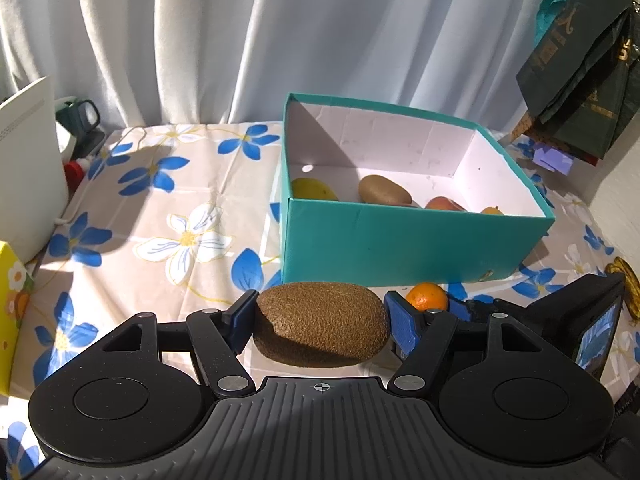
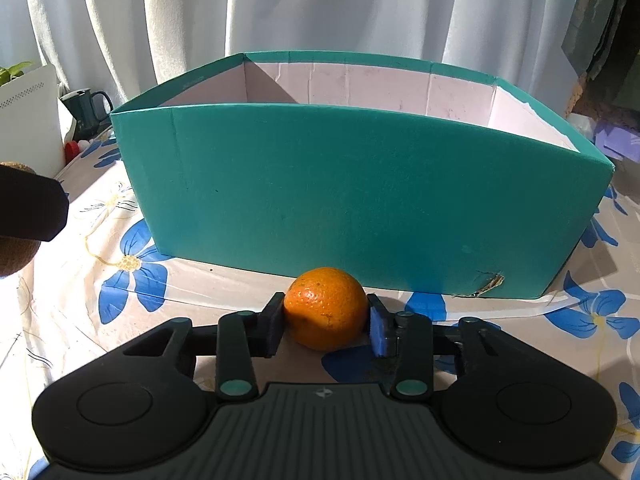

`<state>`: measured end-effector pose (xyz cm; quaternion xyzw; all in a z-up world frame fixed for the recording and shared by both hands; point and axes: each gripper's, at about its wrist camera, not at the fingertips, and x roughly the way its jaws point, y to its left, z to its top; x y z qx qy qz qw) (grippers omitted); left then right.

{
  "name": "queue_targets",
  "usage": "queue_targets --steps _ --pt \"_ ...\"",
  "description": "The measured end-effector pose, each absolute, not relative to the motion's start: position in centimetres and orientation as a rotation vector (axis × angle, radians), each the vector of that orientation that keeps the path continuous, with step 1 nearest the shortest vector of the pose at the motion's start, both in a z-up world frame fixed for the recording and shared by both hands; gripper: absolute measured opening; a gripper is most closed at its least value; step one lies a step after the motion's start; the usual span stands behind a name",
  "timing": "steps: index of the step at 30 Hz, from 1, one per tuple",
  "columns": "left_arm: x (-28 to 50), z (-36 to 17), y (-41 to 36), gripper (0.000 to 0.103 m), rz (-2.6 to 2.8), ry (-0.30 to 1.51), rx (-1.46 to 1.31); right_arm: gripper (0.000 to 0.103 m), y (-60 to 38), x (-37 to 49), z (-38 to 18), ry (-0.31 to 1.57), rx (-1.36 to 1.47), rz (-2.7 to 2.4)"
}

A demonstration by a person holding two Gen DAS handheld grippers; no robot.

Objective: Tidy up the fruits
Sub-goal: 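Lift the kiwi with left tool while right tool grasps the orange, then carry the kiwi over the teal box with left tool while right tool lifts the orange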

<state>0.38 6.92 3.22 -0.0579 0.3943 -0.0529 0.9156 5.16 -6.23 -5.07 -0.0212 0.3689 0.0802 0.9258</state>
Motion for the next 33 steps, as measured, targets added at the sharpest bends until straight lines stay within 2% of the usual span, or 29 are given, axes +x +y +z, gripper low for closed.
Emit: queue_targets --steps 17,33 --pt "-0.2 5.5 6.3 0.073 -0.098 0.77 -0.099 0.041 -12.2 -1.1 3.2 0.586 0.079 0.018" --pt "2.3 7.2 4.2 0.073 -0.075 0.747 -0.045 0.041 -14.3 -5.1 6.4 0.49 0.086 -0.063"
